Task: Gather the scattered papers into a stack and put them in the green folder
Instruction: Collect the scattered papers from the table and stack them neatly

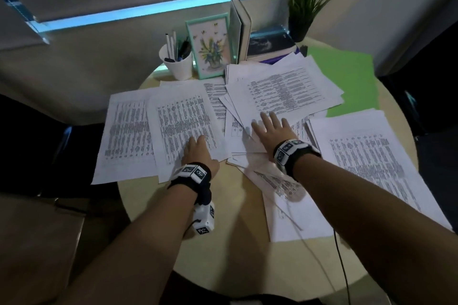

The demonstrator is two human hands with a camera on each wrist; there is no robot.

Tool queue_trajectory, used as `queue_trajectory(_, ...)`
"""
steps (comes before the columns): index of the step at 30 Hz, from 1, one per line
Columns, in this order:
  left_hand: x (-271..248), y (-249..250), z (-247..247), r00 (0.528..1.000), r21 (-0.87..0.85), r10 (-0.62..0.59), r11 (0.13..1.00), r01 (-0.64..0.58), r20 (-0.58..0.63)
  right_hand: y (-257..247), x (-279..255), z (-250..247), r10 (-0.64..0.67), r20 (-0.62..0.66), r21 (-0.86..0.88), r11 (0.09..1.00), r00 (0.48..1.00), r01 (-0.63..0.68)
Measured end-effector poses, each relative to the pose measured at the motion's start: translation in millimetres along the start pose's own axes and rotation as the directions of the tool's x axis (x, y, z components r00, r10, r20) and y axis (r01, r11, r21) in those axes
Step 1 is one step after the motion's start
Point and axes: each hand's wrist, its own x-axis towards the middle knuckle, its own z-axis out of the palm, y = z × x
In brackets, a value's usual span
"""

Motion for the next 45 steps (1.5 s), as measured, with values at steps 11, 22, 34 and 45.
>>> queue_trajectory(11,1,-21,5,0.957,0.166,0.054,0.981,-0.104,0.284,-25,14,4,0.117,-0.044,0.087,0.99,0.992,-0.113)
queue_trajectory(22,2,-33,-23,0.993,-0.277,0.051,0.961,-0.02,0.105,-49,-17,-25,0.018,-0.162,0.173,0.985,0.987,0.011)
queue_trajectory(34,11,-22,-10,0.917,-0.463,-0.251,0.803,0.376,0.311,-65,-87,30,-0.401,0.047,0.079,0.915,0.915,0.397)
queue_trajectory(45,15,-43,1,0.934,-0.415,-0.285,0.839,0.352,0.215,-7,-68,5,0.187,0.275,0.537,0.784,0.943,-0.312)
